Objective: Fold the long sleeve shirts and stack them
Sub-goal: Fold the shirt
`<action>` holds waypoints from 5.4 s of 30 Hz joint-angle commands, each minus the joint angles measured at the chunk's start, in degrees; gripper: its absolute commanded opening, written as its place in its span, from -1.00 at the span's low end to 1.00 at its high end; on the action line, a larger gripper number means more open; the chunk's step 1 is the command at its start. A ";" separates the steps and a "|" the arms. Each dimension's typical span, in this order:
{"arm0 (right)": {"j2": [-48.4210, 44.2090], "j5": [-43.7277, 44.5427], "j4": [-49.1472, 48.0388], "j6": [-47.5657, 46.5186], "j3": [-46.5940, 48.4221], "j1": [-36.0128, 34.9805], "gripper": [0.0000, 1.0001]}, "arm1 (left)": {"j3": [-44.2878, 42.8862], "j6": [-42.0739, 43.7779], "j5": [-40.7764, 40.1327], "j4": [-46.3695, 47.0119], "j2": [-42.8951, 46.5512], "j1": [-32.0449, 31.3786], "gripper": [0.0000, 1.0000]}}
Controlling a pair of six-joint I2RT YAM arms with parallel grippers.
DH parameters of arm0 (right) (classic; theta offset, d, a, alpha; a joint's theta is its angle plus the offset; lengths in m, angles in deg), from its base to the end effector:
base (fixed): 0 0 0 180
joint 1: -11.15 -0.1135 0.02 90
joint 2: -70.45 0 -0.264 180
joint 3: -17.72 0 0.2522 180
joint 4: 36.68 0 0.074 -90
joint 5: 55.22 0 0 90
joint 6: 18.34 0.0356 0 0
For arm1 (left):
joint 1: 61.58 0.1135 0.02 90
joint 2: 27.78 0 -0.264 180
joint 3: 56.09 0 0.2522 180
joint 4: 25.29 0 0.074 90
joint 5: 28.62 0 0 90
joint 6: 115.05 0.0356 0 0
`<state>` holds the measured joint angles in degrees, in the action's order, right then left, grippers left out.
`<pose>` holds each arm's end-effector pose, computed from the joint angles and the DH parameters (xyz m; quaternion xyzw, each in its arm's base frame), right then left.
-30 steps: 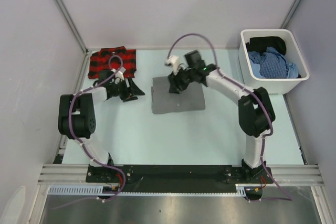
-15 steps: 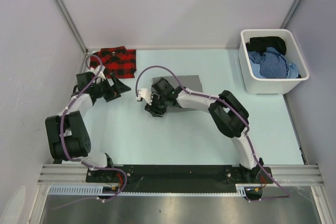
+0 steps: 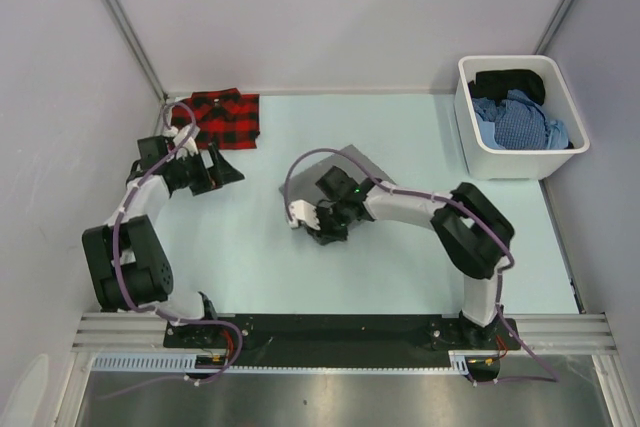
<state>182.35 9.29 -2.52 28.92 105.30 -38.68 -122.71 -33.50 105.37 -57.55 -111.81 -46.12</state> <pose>0.2488 0.3184 0.1641 -0.7199 0.6054 0.2283 0.2513 0.2935 0.0555 0.2247 -0.0540 0.8782 -0.3314 0.3405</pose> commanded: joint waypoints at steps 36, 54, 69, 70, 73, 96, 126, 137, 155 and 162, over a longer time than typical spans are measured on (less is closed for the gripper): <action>-16.98 -14.05 37.17 -8.59 3.34 33.21 0.32 | 1.45 -32.51 3.56 34.76 -36.11 -39.45 0.38; -11.09 -9.67 16.08 21.54 4.66 26.73 0.15 | 6.52 -33.30 -3.11 34.23 -26.46 -38.67 0.42; -14.26 6.60 1.14 45.35 -5.01 3.77 0.36 | 17.44 -28.91 -14.36 22.19 -5.62 -27.77 0.79; -13.38 7.47 0.96 46.77 -4.83 3.25 0.35 | 17.27 -28.47 -14.80 22.11 -5.18 -27.77 0.79; -11.62 12.04 0.25 49.77 -4.91 1.23 0.28 | 16.13 -27.76 -15.42 21.32 -5.09 -27.68 0.79; -14.33 23.57 1.22 53.38 -7.02 -0.98 -1.00 | 12.08 -35.93 -10.33 32.03 -14.23 -35.14 0.80; -11.16 27.78 2.80 58.48 -5.62 -3.79 -0.92 | 10.85 -37.08 -15.34 26.67 -12.82 -35.06 0.84; -18.99 26.81 4.02 56.45 -9.31 -0.37 -1.00 | 6.81 -41.74 -14.63 31.77 -18.27 -41.91 0.81; -21.81 26.02 4.65 55.92 -10.89 2.63 -1.00 | 3.29 -46.31 -13.84 37.48 -26.71 -47.37 0.54; -21.19 24.35 4.64 54.96 -10.45 2.71 -0.43 | 1.18 -42.10 -12.08 32.58 -25.14 -46.49 -0.57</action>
<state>163.01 34.34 2.14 85.10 94.48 -36.29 -119.52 -79.69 92.87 -19.17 -137.34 -92.63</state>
